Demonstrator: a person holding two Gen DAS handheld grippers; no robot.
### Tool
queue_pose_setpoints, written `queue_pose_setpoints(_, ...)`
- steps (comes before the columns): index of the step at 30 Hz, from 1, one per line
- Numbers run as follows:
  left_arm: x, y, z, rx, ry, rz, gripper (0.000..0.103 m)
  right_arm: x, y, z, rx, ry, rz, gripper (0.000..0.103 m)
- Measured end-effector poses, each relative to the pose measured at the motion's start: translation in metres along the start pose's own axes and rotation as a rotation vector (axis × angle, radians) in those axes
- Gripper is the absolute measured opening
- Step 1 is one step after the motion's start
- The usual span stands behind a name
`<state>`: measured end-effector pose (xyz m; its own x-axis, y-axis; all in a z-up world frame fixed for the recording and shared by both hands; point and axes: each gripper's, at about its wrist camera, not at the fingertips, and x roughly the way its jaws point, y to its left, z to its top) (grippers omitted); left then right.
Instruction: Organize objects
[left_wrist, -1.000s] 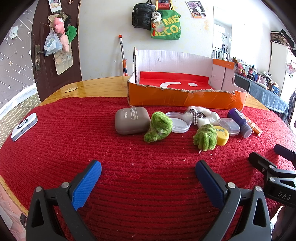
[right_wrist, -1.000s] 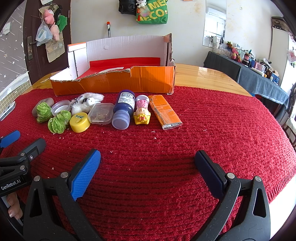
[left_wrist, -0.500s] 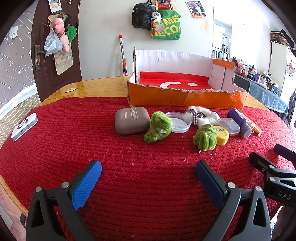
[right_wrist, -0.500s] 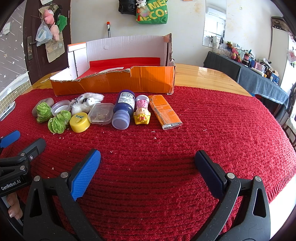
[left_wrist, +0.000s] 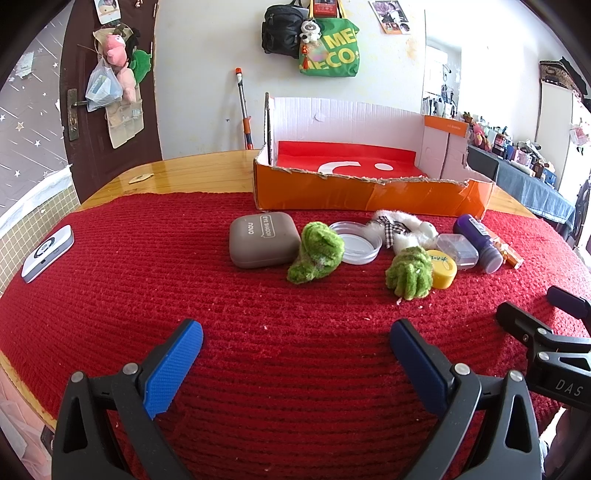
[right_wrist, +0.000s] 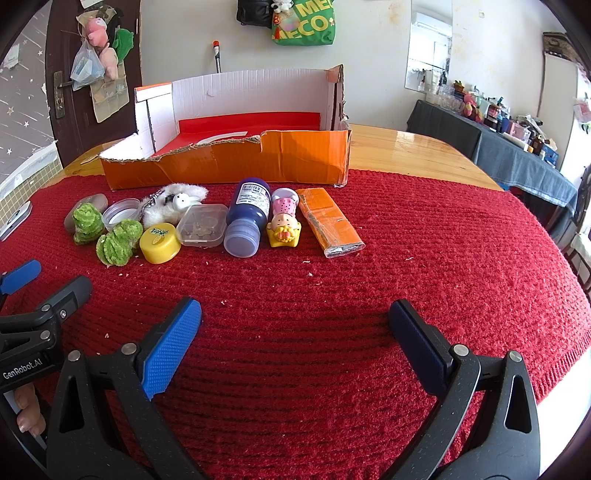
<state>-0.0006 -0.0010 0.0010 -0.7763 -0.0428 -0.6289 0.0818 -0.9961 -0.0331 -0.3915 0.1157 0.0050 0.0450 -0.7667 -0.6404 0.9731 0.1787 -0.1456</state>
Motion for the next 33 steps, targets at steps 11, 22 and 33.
queue_pose_setpoints(11,-0.008,0.022,0.028,-0.043,0.009,-0.003,0.103,-0.008,-0.01,0.021,-0.056,-0.03,0.07,0.103)
queue_pose_setpoints(22,0.005,0.043,0.067,-0.033,0.059,-0.015,0.103,0.003,-0.029,0.067,-0.074,-0.022,0.09,0.103)
queue_pose_setpoints(33,0.046,0.063,0.087,-0.104,0.207,0.002,0.103,0.039,-0.047,0.088,-0.142,0.116,0.112,0.103)
